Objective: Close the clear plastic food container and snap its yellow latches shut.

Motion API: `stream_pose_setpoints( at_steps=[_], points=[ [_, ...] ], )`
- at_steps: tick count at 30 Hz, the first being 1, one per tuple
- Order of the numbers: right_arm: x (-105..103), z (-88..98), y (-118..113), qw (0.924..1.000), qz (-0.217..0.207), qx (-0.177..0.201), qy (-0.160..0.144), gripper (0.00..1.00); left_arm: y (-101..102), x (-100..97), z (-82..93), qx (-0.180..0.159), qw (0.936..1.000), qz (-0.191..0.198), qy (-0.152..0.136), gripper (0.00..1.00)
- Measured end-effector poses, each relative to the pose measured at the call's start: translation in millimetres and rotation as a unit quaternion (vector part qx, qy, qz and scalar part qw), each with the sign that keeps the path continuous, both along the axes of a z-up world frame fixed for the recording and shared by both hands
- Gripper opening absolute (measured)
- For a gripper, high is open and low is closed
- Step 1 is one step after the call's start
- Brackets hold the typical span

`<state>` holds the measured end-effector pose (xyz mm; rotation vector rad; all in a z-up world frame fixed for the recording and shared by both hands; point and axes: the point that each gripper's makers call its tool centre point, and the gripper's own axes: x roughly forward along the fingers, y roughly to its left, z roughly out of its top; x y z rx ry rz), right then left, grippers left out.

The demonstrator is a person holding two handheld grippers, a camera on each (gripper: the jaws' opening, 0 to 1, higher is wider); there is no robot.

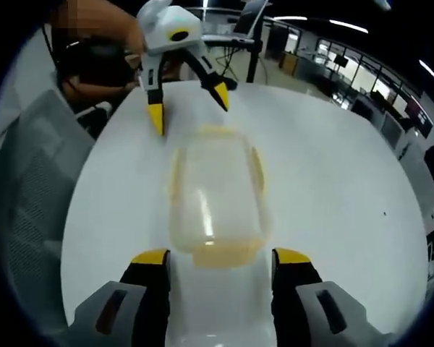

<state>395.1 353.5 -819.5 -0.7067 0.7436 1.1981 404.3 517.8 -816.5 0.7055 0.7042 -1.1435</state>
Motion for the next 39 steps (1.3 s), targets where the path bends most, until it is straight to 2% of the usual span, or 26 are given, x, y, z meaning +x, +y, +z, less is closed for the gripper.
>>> stream_pose_setpoints(
  at_steps=[8,21,22,28,31,39],
  points=[
    [4.3,-11.2,2.0,0.9998,-0.003,-0.010,0.015,0.54,-0.2,10.0,-8.5,0.014,0.9999,-0.007,-0.001,0.61],
    [4.5,-21.5,0.7,0.9995,0.000,-0.020,0.024,0.53,1.6,20.6,-18.5,0.049,0.9969,-0.061,0.005,0.58],
    [5.0,-21.1,1.3,0.9995,-0.003,-0.016,0.026,0.52,0.0,20.4,-18.2,0.042,0.9972,-0.061,0.010,0.57],
    [6.1,-22.0,1.6,0.9994,-0.009,-0.011,0.033,0.52,-0.5,27.5,-19.7,0.053,0.9956,-0.074,0.021,0.57],
    [5.6,-23.1,0.9,0.9990,-0.011,-0.010,0.042,0.51,-1.4,25.5,-21.5,0.052,0.9945,-0.083,0.038,0.56],
    [5.2,-23.4,3.7,0.9990,0.004,-0.004,0.044,0.48,-2.7,23.4,-23.1,0.052,0.9920,-0.100,0.058,0.54]
  ],
)
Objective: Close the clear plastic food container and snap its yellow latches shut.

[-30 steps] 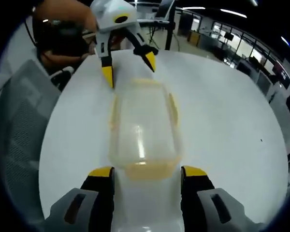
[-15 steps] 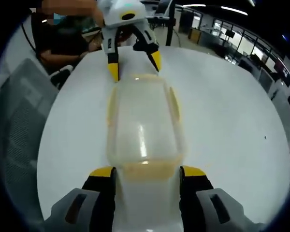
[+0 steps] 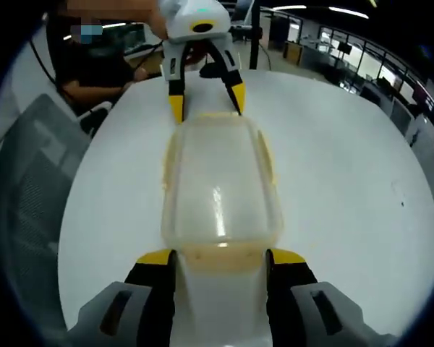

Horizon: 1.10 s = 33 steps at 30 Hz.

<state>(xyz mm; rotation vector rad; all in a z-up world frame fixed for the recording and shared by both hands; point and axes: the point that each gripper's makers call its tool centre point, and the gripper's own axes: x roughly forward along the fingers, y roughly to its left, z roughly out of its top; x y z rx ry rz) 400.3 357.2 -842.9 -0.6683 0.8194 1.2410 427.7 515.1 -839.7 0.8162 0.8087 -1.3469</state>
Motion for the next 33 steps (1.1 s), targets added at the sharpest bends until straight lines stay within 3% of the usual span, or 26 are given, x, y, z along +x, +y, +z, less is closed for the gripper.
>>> stream_pose_setpoints(
  at_steps=[7,12,18,24,27,33],
  points=[
    [0.0,1.0,0.3,1.0000,0.010,-0.001,-0.001,0.40,0.0,-1.4,-0.9,0.003,0.9998,-0.021,0.007,0.53],
    [-0.8,0.7,0.3,0.9998,0.018,0.002,-0.002,0.40,1.2,-4.1,-0.9,0.010,0.9994,-0.033,0.009,0.49],
    [-7.0,-0.1,2.1,0.9990,0.045,0.000,-0.002,0.39,3.1,-10.6,-0.5,0.023,0.9982,-0.055,0.008,0.39],
    [-5.7,0.1,1.1,0.9991,0.042,-0.001,-0.001,0.39,2.3,-10.9,-1.1,0.032,0.9981,-0.052,0.005,0.39],
    [-5.5,0.4,2.0,0.9989,0.046,-0.008,0.000,0.40,1.4,-11.9,-0.7,0.035,0.9969,-0.070,-0.004,0.39],
    [-5.4,0.5,1.4,0.9984,0.052,-0.022,0.004,0.40,-0.4,-13.3,-1.6,0.043,0.9953,-0.087,0.005,0.40]
  ],
)
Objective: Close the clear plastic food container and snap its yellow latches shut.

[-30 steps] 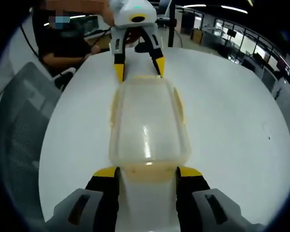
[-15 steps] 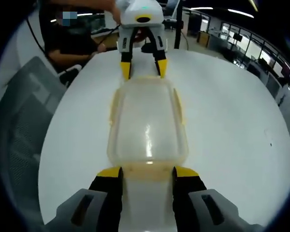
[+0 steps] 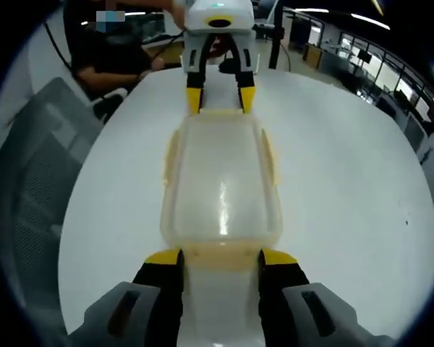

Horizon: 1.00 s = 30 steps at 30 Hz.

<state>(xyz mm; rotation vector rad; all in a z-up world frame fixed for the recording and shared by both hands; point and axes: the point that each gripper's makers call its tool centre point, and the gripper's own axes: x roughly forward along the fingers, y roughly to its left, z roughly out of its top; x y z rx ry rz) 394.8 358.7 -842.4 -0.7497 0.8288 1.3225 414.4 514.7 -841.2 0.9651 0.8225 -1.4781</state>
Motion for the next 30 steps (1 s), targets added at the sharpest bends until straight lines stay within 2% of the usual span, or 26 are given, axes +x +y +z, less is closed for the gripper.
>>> stream_pose_setpoints(
  at_steps=[7,10,17,20,22,23,27,30],
  points=[
    [0.0,-0.3,-0.7,0.9999,-0.008,0.009,0.002,0.39,0.6,0.5,-0.7,0.001,1.0000,-0.005,-0.003,0.39],
    [0.1,-0.1,0.5,1.0000,-0.007,0.002,0.003,0.39,0.6,0.7,0.4,0.002,1.0000,0.004,-0.001,0.39],
    [-0.6,0.3,0.8,1.0000,-0.003,-0.005,-0.003,0.38,1.7,0.6,2.9,0.005,0.9995,0.009,-0.030,0.39],
    [-0.5,0.5,0.0,0.9997,0.010,-0.016,-0.014,0.38,0.9,-2.0,4.4,0.011,0.9994,0.011,-0.032,0.38],
    [-4.2,0.2,-3.3,0.9997,0.013,-0.018,-0.005,0.38,-0.1,-5.9,7.5,0.007,0.9997,0.012,-0.022,0.38],
    [-3.1,1.1,-5.0,0.9998,0.009,-0.015,-0.005,0.38,-1.6,-4.2,10.9,0.002,0.9995,0.010,-0.030,0.38],
    [-1.2,6.3,-10.6,0.9997,0.008,-0.020,-0.014,0.38,-8.5,-4.8,21.6,-0.008,0.9993,0.013,-0.033,0.38],
    [-1.8,11.0,-11.1,0.9998,0.004,-0.013,-0.012,0.38,-8.7,-5.1,23.1,-0.006,0.9991,0.011,-0.039,0.38]
  ],
)
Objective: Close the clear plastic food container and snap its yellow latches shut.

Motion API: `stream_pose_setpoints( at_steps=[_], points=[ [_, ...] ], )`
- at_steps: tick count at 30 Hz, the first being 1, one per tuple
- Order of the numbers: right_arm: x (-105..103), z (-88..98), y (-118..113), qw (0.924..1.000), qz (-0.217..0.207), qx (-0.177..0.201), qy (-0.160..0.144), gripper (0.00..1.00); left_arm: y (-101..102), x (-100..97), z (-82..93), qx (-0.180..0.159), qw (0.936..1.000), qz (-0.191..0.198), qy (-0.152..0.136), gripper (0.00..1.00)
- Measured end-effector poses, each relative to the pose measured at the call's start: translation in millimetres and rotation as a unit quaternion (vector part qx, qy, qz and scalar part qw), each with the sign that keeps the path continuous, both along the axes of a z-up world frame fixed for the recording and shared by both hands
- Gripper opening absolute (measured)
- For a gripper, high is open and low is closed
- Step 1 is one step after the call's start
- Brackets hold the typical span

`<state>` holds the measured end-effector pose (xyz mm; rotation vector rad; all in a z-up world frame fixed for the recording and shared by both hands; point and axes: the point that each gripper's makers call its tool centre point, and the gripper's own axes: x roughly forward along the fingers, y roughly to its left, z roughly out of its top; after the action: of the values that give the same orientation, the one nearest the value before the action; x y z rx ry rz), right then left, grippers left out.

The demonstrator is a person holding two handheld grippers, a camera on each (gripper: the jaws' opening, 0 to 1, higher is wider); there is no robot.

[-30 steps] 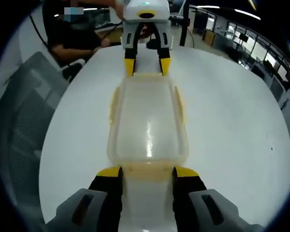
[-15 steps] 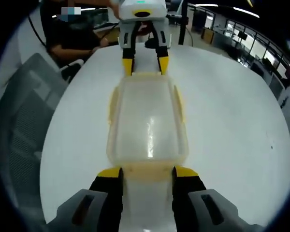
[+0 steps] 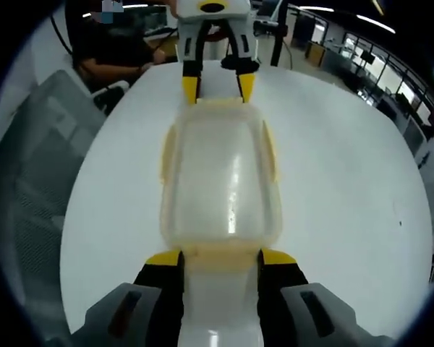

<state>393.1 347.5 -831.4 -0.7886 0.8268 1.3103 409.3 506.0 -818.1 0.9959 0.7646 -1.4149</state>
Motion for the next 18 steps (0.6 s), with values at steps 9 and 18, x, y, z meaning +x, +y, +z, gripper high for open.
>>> stream_pose_setpoints(
  at_steps=[9,18],
  points=[
    [-6.2,13.8,-2.6,1.0000,0.001,-0.005,-0.005,0.38,-2.1,-8.0,13.6,-0.007,1.0000,0.004,-0.005,0.38],
    [-5.4,38.8,-11.6,0.9997,0.009,-0.011,-0.018,0.38,-10.5,-9.4,30.2,-0.020,0.9996,0.011,-0.019,0.38]
  ],
)
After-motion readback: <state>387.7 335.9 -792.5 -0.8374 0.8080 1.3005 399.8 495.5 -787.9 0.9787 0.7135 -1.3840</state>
